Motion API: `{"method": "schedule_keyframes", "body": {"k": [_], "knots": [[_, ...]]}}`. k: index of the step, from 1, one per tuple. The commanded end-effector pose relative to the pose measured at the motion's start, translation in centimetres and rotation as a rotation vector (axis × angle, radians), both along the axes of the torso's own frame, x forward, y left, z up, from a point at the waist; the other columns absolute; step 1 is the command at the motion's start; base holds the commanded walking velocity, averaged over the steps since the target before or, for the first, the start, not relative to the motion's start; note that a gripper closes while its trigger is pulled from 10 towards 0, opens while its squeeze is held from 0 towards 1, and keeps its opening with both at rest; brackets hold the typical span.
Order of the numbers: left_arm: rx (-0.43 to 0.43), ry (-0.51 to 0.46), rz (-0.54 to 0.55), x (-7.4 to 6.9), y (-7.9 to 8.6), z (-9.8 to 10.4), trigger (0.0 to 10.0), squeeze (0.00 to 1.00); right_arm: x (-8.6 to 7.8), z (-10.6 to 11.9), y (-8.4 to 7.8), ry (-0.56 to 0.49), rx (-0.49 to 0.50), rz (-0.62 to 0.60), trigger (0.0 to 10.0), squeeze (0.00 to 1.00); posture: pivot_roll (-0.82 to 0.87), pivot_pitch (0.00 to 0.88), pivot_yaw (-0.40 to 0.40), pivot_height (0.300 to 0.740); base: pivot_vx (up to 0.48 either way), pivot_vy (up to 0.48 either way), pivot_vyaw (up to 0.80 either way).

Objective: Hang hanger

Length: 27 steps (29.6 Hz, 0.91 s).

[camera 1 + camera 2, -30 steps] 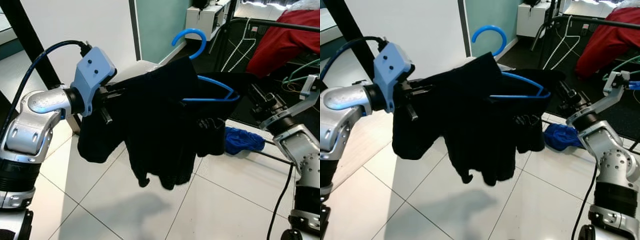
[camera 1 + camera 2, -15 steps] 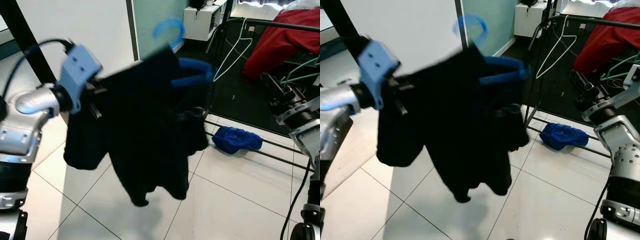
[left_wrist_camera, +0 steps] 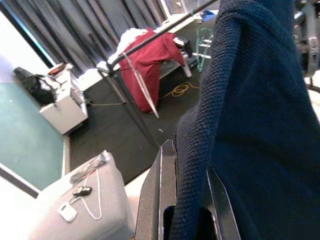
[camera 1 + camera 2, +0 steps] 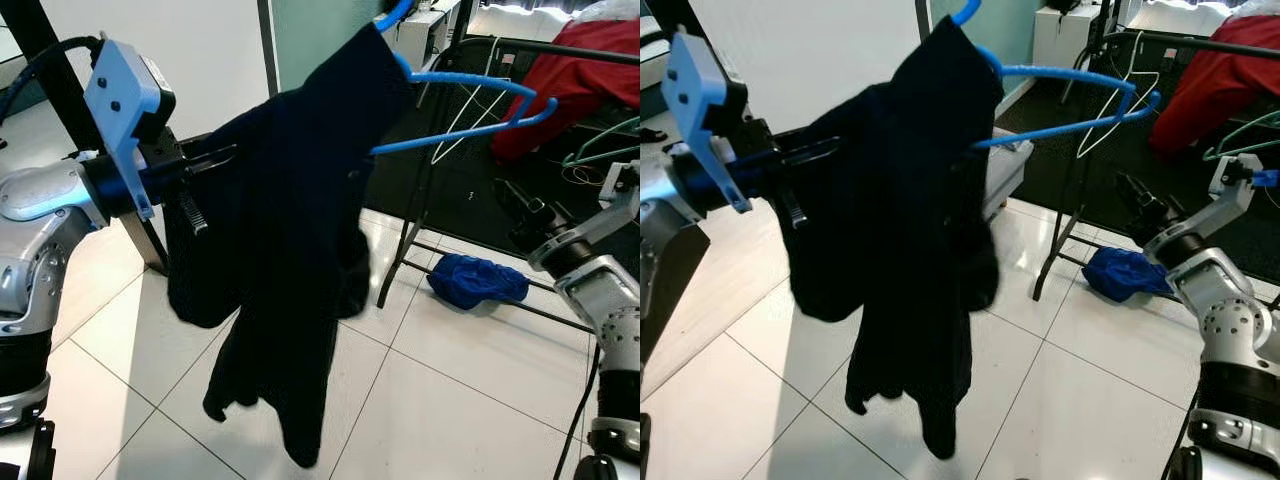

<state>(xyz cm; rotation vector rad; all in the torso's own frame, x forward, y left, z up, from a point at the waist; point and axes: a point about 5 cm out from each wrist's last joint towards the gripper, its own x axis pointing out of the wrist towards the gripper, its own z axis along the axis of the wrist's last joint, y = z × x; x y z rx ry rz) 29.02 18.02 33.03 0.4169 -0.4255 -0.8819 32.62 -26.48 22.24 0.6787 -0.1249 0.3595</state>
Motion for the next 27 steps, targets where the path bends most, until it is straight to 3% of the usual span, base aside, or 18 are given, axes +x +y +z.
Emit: {"method": "schedule_keyframes", "body": {"k": [1, 3, 6, 7, 8, 10, 13, 19, 27], "knots": [[0.017, -0.029, -0.068, -0.8, -0.6, 0.4, 10.0, 0.0, -0.7, -1.4, 1.6, 0.024, 0.086, 0.138, 10.0, 0.0, -0.08, 0.067, 0.032, 0.74, 0.0, 0.0, 0.0], [0.021, -0.043, -0.076, -0.8, -0.6, 0.9, 10.0, 0.0, -2.2, -1.8, 2.8, -0.037, 0.185, 0.292, 10.0, 0.0, -0.08, 0.066, 0.034, 0.74, 0.0, 0.0, 0.0], [0.02, -0.048, -0.071, -0.7, -0.6, 1.0, 10.0, 0.0, -2.9, -1.9, 3.2, -0.077, 0.19, 0.337, 10.0, 0.0, -0.08, 0.066, 0.037, 0.74, 0.0, 0.0, 0.0], [0.019, -0.054, -0.066, -0.7, -0.5, 1.2, 10.0, 0.0, -3.8, -2.0, 3.6, -0.108, 0.201, 0.389, 10.0, 1.0, -0.08, 0.065, 0.042, 0.74, 0.0, 0.0, 0.0], [0.019, -0.054, -0.066, -0.7, -0.5, 1.2, 10.0, 0.0, -3.8, -2.0, 3.6, -0.108, 0.201, 0.389, 10.0, 1.0, -0.08, 0.065, 0.042, 0.74, 0.0, 0.0, 0.0], [0.018, -0.06, -0.064, -0.7, -0.5, 1.5, 10.0, 0.0, -5.5, -2.3, 3.7, -0.135, 0.215, 0.46, 10.0, 1.0, -0.09, 0.071, 0.046, 0.74, 0.0, 0.0, 0.0], [0.017, -0.064, -0.063, -0.8, -0.5, 1.5, 10.0, 0.0, -5.9, -2.6, 3.5, -0.128, 0.218, 0.465, 10.0, 1.0, -0.09, 0.075, 0.046, 0.74, 0.0, 0.0, 0.0], [0.01, -0.09, -0.059, -0.9, -0.6, 2.0, 10.0, 0.0, -7.2, -4.4, 2.1, -0.044, 0.251, 0.401, 10.0, 1.0, -0.09, 0.081, 0.043, 0.74, 0.0, 0.0, 0.0], [0.003, -0.104, -0.061, -0.9, -0.7, 2.3, 10.0, 0.0, -8.0, -5.7, 2.3, 0.01, 0.286, 0.37, 10.0, 1.0, -0.1, 0.087, 0.05, 0.74, 0.0, 0.0, 0.0]]}}
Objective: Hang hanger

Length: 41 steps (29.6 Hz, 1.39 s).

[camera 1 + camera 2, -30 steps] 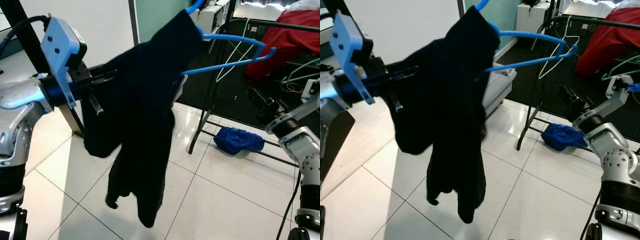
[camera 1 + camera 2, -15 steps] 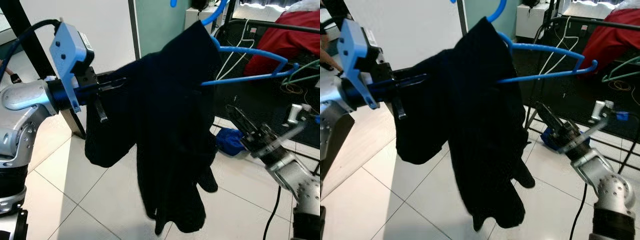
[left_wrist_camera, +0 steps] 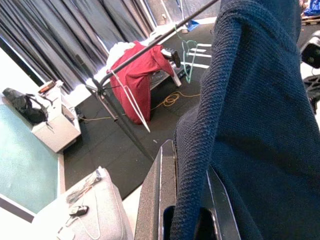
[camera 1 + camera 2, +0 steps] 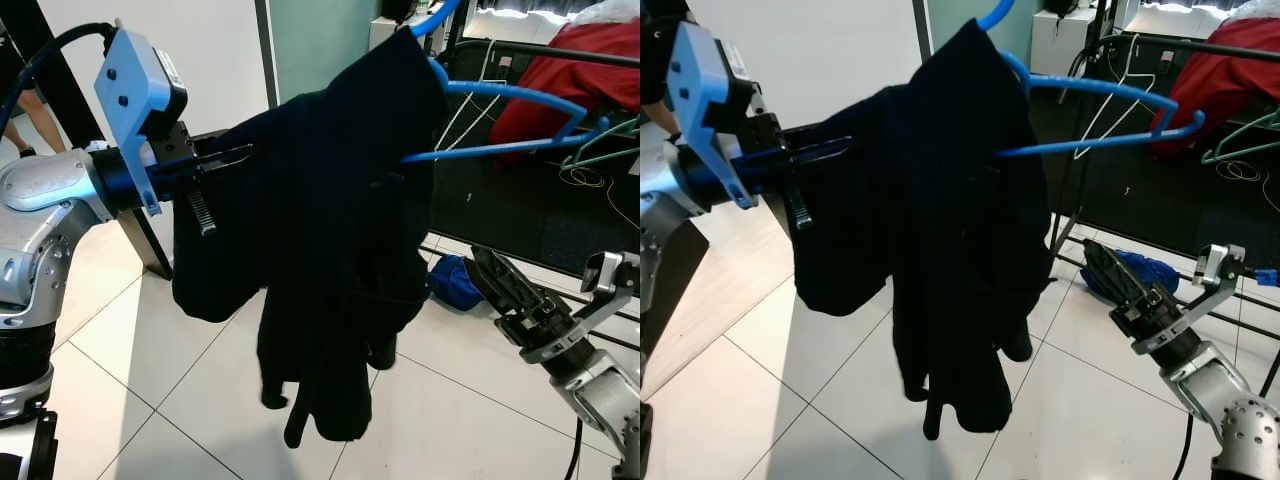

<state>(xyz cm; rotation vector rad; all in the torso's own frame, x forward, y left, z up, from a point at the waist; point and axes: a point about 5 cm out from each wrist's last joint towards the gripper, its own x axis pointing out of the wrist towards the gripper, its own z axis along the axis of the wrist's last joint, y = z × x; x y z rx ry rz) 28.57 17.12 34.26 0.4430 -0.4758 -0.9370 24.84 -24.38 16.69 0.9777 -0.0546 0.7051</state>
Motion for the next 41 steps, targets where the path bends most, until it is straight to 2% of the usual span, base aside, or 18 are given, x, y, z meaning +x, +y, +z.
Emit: {"method": "schedule_keyframes", "body": {"k": [1, 2, 3, 5, 16, 28, 29, 30, 31, 32, 39, 41], "knots": [[-0.019, -0.061, -0.008, -0.5, 0.0, 1.2, 10.0, 0.0, 0.2, -1.2, 1.0, 0.082, 0.01, -0.013, 10.0, 0.31, -0.09, 0.084, 0.054, 0.74, 0.0, 0.0, 0.0], [-0.019, -0.061, -0.008, -0.5, 0.0, 1.2, 10.0, 0.0, 0.2, -1.2, 1.0, 0.082, 0.01, -0.013, 10.0, 0.31, -0.09, 0.084, 0.054, 0.74, 0.0, 0.0, 0.0], [-0.022, -0.065, -0.013, -0.5, -0.1, 1.3, 10.0, 0.0, 0.5, -1.8, 1.9, 0.118, 0.018, -0.008, 10.0, 0.0, -0.09, 0.082, 0.053, 0.74, 0.0, 0.0, 0.0], [-0.023, -0.069, -0.016, -0.5, -0.2, 1.4, 10.0, 0.0, 0.7, -2.0, 2.6, 0.137, 0.024, -0.001, 10.0, 0.0, -0.09, 0.082, 0.053, 0.74, 0.0, 0.0, 0.0], [-0.036, -0.075, -0.032, -0.5, -0.6, 1.4, 10.0, 0.0, 0.9, -2.4, 3.7, 0.191, 0.07, 0.032, 10.0, 0.0, -0.1, 0.081, 0.044, 0.74, 0.0, 0.0, 0.0], [-0.043, -0.068, -0.063, -0.7, -1.4, 1.2, 10.0, 0.0, 1.7, -0.5, 5.1, 0.12, 0.12, 0.085, 10.0, 0.0, -0.09, 0.079, 0.042, 0.74, 0.0, 0.0, 0.0], [-0.042, -0.066, -0.062, -0.7, -1.4, 1.2, 10.0, 0.0, 1.7, -0.3, 5.2, 0.113, 0.121, 0.091, 4.7, 0.0, -0.09, 0.08, 0.042, 0.74, 0.0, 0.0, 0.0], [-0.042, -0.066, -0.062, -0.7, -1.4, 1.2, 10.0, 0.0, 1.7, -0.3, 5.2, 0.113, 0.121, 0.091, 4.7, 0.0, -0.09, 0.08, 0.042, 0.74, 0.0, 0.0, 0.0], [-0.042, -0.065, -0.061, -0.6, -1.4, 1.1, 10.0, 0.0, 1.7, -0.2, 5.3, 0.107, 0.123, 0.096, 3.3, 0.0, -0.09, 0.08, 0.042, 0.74, 0.0, 0.0, 0.0], [-0.042, -0.065, -0.059, -0.6, -1.3, 1.1, 10.0, 0.0, 1.7, 0.0, 5.3, 0.101, 0.122, 0.099, 0.0, 0.0, -0.09, 0.08, 0.042, 0.74, 0.0, 0.0, 0.0], [-0.037, -0.06, -0.04, -0.3, -1.1, 0.8, 10.0, 0.0, 1.6, 0.5, 5.1, 0.077, 0.116, 0.084, 0.0, 0.0, -0.09, 0.081, 0.045, 0.74, 0.0, 0.0, 0.0], [-0.033, -0.063, -0.008, 0.0, -0.7, 0.9, 10.0, 0.0, 1.7, 0.7, 4.6, 0.07, 0.114, 0.064, 0.0, 0.0, -0.1, 0.079, 0.046, 0.74, 0.0, 0.0, 0.0]]}}
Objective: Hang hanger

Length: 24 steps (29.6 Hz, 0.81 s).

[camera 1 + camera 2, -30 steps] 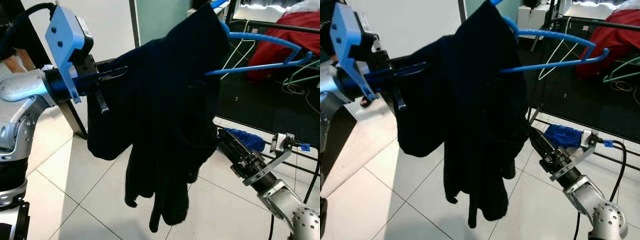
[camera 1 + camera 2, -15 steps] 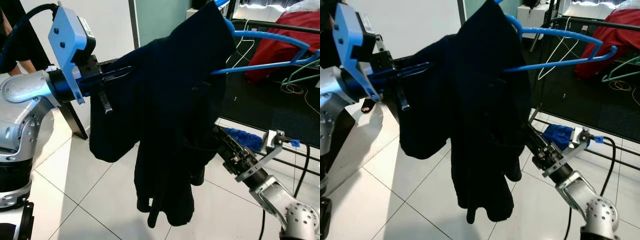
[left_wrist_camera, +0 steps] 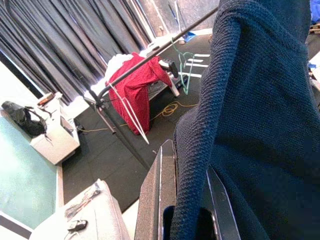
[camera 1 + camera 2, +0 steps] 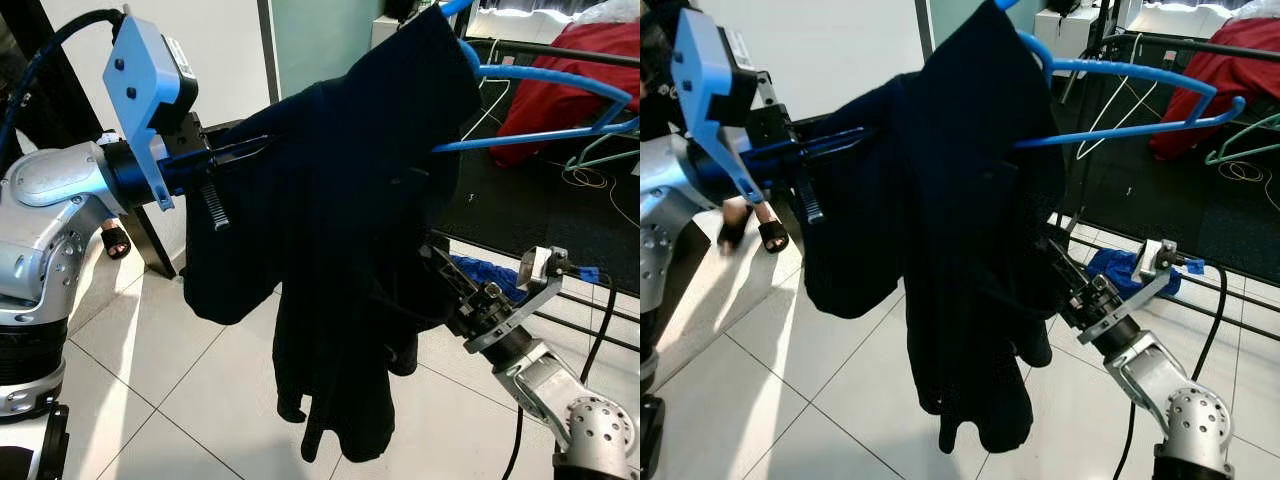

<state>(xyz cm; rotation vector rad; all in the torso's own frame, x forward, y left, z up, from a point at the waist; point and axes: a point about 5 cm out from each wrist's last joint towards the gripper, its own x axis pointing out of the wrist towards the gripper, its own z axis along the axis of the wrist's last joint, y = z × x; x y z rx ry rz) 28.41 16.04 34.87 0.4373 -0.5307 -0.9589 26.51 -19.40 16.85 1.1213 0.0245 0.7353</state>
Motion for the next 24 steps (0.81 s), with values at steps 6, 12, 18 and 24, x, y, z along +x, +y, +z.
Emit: {"method": "schedule_keyframes", "body": {"k": [6, 12, 18, 24], "knots": [[-0.013, -0.03, 0.12, 0.9, 1.5, 0.3, 10.0, 0.0, 0.4, 1.0, -1.6, -0.031, -0.018, -0.069, 0.0, 0.0, -0.1, 0.075, 0.046, 0.74, 0.0, 0.0, 0.0], [-0.01, -0.023, 0.212, 1.7, 2.3, -0.1, 10.0, 0.0, 1.2, 2.3, -3.3, -0.075, -0.038, -0.159, 0.0, 0.0, -0.1, 0.07, 0.049, 0.74, 0.0, 0.0, 0.0], [0.017, -0.003, 0.316, 2.6, 3.4, -1.1, 10.0, 0.0, 2.3, 5.6, -6.1, -0.165, -0.055, -0.304, 0.0, 0.0, -0.1, 0.067, 0.049, 0.74, 0.0, 0.0, 0.0], [0.021, -0.008, 0.282, 2.1, 3.4, -1.7, 10.0, 0.0, 3.5, 8.1, -8.5, -0.197, -0.092, -0.433, 0.0, 0.0, -0.1, 0.072, 0.045, 0.74, 0.0, 0.0, 0.0]]}}
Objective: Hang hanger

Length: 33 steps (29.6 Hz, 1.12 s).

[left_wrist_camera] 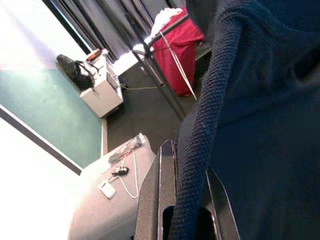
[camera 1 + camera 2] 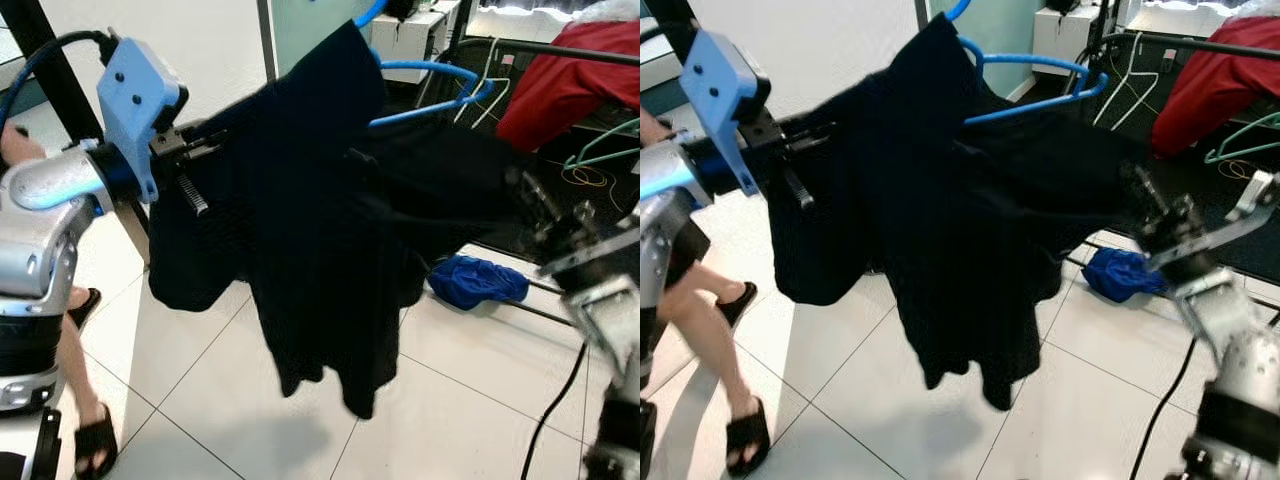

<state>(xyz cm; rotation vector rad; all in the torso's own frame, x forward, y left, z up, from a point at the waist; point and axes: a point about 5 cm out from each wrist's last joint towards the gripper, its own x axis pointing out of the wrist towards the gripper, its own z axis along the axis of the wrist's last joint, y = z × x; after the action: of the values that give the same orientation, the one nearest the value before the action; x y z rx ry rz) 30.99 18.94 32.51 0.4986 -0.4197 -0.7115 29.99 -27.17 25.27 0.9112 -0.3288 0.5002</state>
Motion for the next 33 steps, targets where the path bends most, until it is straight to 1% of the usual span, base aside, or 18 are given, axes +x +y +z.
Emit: {"method": "schedule_keyframes", "body": {"k": [1, 2, 5, 10, 14, 15, 17, 18, 19, 20, 21, 22, 29, 33], "knots": [[0.002, -0.045, -0.019, -0.8, 0.2, 0.7, 10.0, 0.0, 0.1, -0.2, -1.0, 0.016, 0.009, -0.058, 0.0, 0.0, -0.1, 0.073, 0.045, 0.74, 0.0, 0.0, 0.0], [0.002, -0.045, -0.019, -0.8, 0.2, 0.7, 10.0, 0.0, 0.1, -0.2, -1.0, 0.016, 0.009, -0.058, 0.0, 0.0, -0.1, 0.073, 0.045, 0.74, 0.0, 0.0, 0.0], [-0.026, -0.06, -0.099, -1.6, -0.6, 0.8, 10.0, 0.0, 0.6, 0.1, -1.5, 0.02, 0.004, -0.082, 0.0, 0.0, -0.09, 0.076, 0.039, 0.74, 0.0, 0.0, 0.0], [-0.039, -0.075, -0.123, -1.9, -0.6, 1.0, 10.0, 0.0, 0.9, -0.1, -1.6, 0.038, -0.004, -0.094, 0.0, 0.0, -0.09, 0.079, 0.038, 0.74, 0.0, 0.0, 0.0], [-0.013, -0.08, -0.123, -2.0, -0.5, 0.9, 10.0, 0.0, 1.0, 0.1, -2.1, 0.034, -0.004, -0.108, 0.0, 0.0, -0.09, 0.081, 0.039, 0.74, 0.0, 0.0, 0.0], [0.012, -0.08, -0.11, -1.9, -0.4, 0.8, 10.0, 0.0, 1.1, 0.4, -2.5, 0.025, -0.004, -0.113, 0.0, 0.0, -0.09, 0.081, 0.04, 0.74, 0.0, 0.0, 0.0], [0.026, -0.08, -0.103, -1.8, -0.3, 0.7, 10.0, 0.0, 1.1, 0.6, -2.5, 0.02, -0.004, -0.113, 0.0, 0.0, -0.09, 0.081, 0.04, 0.74, 0.0, 0.0, 0.0], [0.058, -0.075, -0.092, -1.7, -0.3, 0.4, 10.0, 0.0, 1.0, 0.9, -2.6, 0.005, -0.005, -0.11, 0.0, 0.0, -0.1, 0.081, 0.041, 0.74, 0.0, 0.0, 0.0], [0.058, -0.075, -0.092, -1.7, -0.3, 0.4, 10.0, 0.0, 1.0, 0.9, -2.6, 0.005, -0.005, -0.11, 0.0, 0.0, -0.1, 0.081, 0.041, 0.74, 0.0, 0.0, 0.0], [0.082, -0.069, -0.085, -1.6, -0.2, 0.1, 10.0, 0.0, 1.0, 1.3, -2.6, -0.008, -0.008, -0.106, 0.0, 0.0, -0.1, 0.081, 0.042, 0.74, 0.0, 0.0, 0.0], [0.13, -0.056, -0.07, -1.4, -0.2, -0.5, 10.0, 0.0, 0.9, 1.9, -2.7, -0.029, -0.019, -0.101, 0.0, 0.0, -0.1, 0.081, 0.042, 0.74, 0.0, 0.0, 0.0], [0.145, -0.049, -0.06, -1.3, -0.2, -0.7, 10.0, 0.0, 0.8, 2.1, -2.7, -0.036, -0.022, -0.099, 0.0, 0.0, -0.1, 0.081, 0.043, 0.74, 0.0, 0.0, 0.0], [0.19, -0.019, -0.02, -0.8, 0.2, -1.7, 10.0, 0.0, 0.6, 3.2, -2.2, -0.08, -0.048, -0.067, 0.0, 0.0, -0.1, 0.08, 0.045, 0.74, 0.0, 0.0, 0.0], [0.191, -0.015, -0.023, -0.7, 0.2, -1.8, 10.0, 0.0, 0.6, 3.4, -2.1, -0.086, -0.055, -0.066, 0.0, 0.0, -0.1, 0.081, 0.045, 0.74, 0.0, 0.0, 0.0]]}}
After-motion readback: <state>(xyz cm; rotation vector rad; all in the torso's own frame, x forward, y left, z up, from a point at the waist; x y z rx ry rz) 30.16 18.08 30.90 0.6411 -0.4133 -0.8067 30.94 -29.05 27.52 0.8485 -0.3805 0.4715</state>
